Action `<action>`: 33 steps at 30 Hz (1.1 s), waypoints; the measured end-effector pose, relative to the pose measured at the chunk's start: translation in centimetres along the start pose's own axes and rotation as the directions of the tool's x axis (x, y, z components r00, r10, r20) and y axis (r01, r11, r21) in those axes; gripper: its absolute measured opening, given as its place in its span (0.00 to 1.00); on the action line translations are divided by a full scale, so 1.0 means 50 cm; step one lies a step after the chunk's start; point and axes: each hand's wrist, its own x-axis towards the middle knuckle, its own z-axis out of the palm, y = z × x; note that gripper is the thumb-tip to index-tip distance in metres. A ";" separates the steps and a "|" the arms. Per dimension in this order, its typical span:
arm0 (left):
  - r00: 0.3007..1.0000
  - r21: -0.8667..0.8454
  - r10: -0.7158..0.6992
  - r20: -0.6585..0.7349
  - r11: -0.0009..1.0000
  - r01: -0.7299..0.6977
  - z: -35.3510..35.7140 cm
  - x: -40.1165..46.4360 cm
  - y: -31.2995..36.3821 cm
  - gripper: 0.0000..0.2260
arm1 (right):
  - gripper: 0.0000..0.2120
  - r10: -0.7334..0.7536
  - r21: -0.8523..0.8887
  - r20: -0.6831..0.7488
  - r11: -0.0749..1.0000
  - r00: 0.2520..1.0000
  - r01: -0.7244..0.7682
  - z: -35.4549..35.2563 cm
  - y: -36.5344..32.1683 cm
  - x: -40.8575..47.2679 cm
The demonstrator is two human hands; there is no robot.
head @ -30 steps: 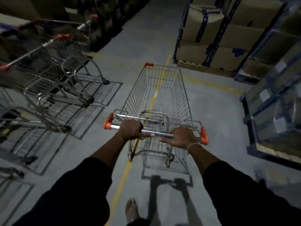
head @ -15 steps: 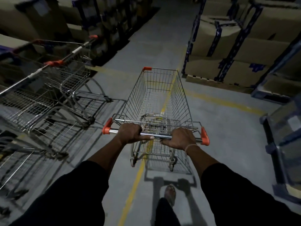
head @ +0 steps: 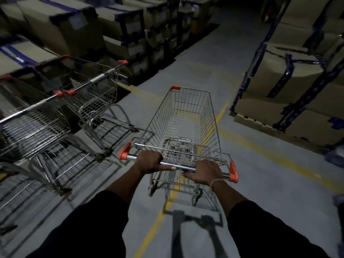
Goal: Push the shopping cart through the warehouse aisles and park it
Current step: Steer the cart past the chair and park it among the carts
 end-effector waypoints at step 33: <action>0.973 -0.023 -0.229 0.014 0.973 0.230 -0.060 1.030 -0.422 0.39 | 0.32 -0.213 -0.149 -0.032 0.967 0.976 0.206 -0.402 0.171 1.179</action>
